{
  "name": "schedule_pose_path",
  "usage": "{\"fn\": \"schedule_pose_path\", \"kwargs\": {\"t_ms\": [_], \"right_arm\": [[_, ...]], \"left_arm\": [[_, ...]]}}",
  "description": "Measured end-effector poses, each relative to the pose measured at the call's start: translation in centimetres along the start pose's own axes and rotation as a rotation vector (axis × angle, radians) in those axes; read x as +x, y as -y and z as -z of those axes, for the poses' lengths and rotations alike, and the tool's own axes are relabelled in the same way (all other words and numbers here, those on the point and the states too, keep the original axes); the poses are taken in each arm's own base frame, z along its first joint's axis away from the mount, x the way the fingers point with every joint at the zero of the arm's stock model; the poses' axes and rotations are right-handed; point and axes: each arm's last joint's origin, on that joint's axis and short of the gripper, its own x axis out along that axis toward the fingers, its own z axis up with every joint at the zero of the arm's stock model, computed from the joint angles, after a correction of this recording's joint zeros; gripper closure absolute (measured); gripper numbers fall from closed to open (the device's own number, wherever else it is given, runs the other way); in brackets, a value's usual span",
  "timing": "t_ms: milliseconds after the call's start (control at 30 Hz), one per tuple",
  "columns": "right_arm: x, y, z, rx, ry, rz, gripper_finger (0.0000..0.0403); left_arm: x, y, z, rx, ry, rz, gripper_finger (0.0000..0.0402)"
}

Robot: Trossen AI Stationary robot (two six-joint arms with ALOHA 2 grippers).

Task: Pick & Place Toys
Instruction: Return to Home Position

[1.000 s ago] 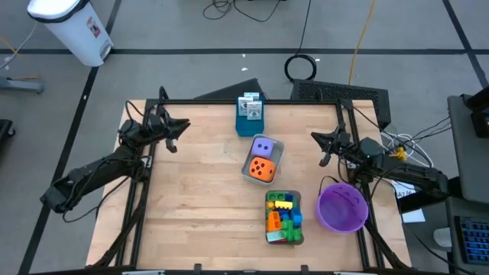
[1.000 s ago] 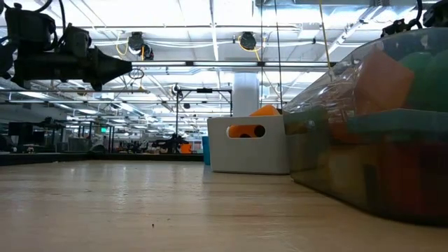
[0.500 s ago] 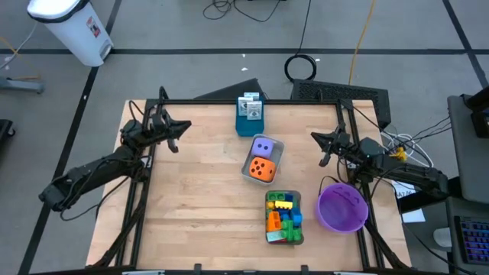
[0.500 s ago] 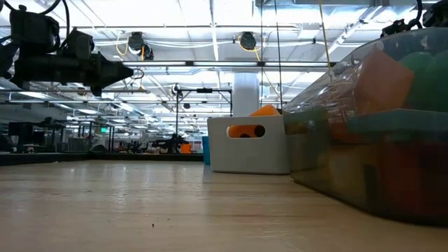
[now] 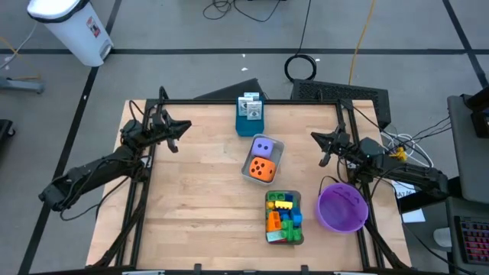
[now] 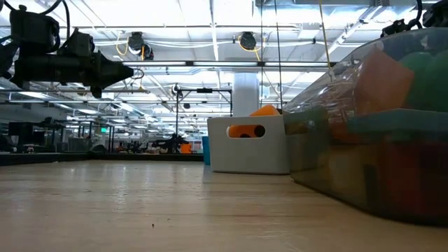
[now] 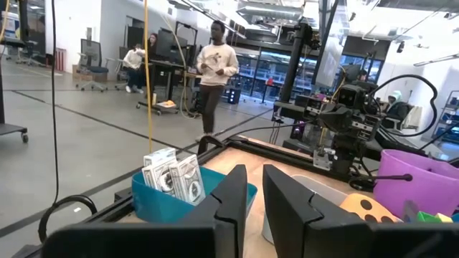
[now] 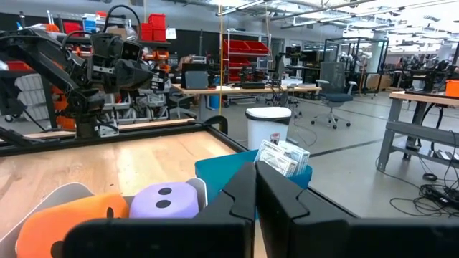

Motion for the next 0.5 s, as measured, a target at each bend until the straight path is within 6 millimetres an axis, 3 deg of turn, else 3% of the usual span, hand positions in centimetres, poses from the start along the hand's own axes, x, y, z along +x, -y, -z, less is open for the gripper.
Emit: {"fn": "schedule_pose_path", "kwargs": {"t_ms": [267,500], "right_arm": [[0.0,0.0,0.0,0.0,0.0,0.0,0.0402],[0.0,0.0,0.0,0.0,-0.001,0.001,0.0399]], "left_arm": [[-0.2,0.2,0.0,-0.004,-0.007,0.003,0.035],[-1.1,2.2,-1.5,0.059,0.124,0.108,0.035]]}}
